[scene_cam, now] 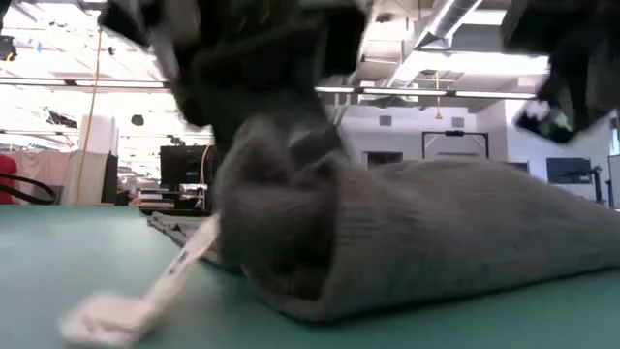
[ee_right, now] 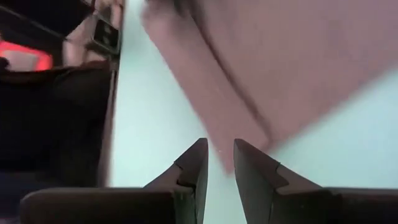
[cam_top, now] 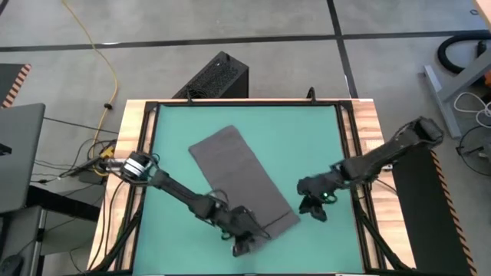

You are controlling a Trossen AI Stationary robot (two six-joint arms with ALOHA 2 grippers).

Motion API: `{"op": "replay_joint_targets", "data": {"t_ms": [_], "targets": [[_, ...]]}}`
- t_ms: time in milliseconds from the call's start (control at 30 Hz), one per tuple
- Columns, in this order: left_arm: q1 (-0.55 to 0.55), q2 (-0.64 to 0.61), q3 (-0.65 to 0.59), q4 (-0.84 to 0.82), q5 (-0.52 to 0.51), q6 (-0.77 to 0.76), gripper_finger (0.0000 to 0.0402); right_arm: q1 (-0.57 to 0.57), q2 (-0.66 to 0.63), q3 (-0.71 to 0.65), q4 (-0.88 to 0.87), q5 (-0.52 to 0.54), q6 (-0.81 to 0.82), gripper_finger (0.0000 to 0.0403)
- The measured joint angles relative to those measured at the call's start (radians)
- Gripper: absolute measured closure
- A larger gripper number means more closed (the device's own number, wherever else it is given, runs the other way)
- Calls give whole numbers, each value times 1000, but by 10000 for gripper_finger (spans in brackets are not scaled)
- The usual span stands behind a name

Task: Roll towel into tight, uniform cylinder
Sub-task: Roll the gray towel

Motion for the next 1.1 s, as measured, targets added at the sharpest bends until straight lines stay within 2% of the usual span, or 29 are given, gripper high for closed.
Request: {"op": "replay_joint_targets", "data": {"t_ms": [67, 167, 267, 467, 700, 867, 1100], "targets": [[16, -26, -101, 126, 29, -21, 401, 102, -7, 0, 65, 165, -139, 299], [32, -34, -206, 292, 66, -75, 401, 231, 29, 0, 209, 346, -340, 295], [35, -31, -253, 376, 79, -106, 401, 297, 75, 2, 294, 466, -381, 285], [35, -29, -254, 390, 73, -98, 395, 305, 172, 19, 260, 479, -311, 226], [34, -27, -250, 377, 31, -99, 344, 305, 327, 40, 270, 499, -402, 150], [34, -27, -249, 374, 33, -99, 303, 305, 390, 93, 239, 517, -488, 143], [34, -27, -249, 371, 33, -99, 265, 298, 479, 111, 163, 532, -484, 143]]}}
